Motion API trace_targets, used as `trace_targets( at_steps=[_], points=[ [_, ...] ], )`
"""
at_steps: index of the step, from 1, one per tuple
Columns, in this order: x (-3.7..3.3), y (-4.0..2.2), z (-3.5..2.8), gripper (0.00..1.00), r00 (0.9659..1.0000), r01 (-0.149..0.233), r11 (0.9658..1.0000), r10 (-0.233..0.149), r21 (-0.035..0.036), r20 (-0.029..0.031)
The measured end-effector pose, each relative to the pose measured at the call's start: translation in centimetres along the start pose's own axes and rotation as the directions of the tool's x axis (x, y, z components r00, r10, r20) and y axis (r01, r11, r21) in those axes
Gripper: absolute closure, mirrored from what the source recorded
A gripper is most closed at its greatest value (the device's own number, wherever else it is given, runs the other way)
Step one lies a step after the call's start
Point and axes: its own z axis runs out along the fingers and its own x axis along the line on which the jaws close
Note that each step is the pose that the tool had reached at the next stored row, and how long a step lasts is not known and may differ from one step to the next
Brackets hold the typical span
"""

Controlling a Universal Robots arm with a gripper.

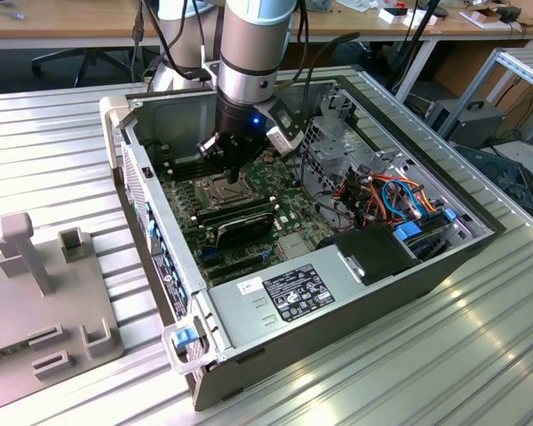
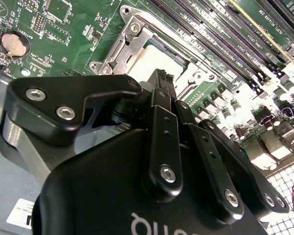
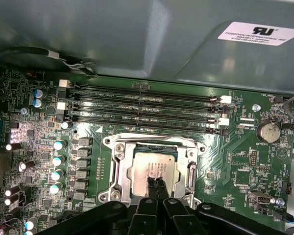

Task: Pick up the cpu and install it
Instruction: 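Install the second cpu locking lever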

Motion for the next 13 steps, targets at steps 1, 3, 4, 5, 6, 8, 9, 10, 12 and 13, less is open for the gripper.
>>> trace_targets(
  at_steps=[1,3,4,5,6,8,9,10,12,13],
  points=[
    [0.00,0.00,0.00,0.89,1.0000,0.000,1.0000,0.000,0.0000,0.0000],
    [0.00,0.00,-0.01,0.89,1.0000,0.000,1.0000,0.000,0.0002,0.0000],
    [-0.01,0.01,-0.06,0.89,1.0000,0.000,1.0000,0.000,0.0002,0.0000],
    [-0.01,0.01,-0.15,0.89,1.0000,0.000,1.0000,0.000,0.0001,0.0000],
    [-0.01,0.01,-0.22,0.89,1.0000,0.000,1.0000,0.000,0.0001,0.0000],
    [-0.01,0.01,-0.41,0.89,1.0000,0.000,1.0000,0.000,0.0002,0.0000],
    [-0.02,0.01,-0.55,0.89,1.0000,0.000,1.0000,0.000,0.0002,-0.0001],
    [-0.02,0.02,-0.69,0.89,1.0000,0.000,1.0000,0.000,0.0002,0.0000],
    [-0.03,0.02,-0.89,0.89,1.0000,0.000,1.0000,0.000,0.0001,-0.0001],
    [-0.04,0.02,-0.91,0.89,1.0000,0.000,1.0000,0.000,0.0000,0.0001]
  ],
)
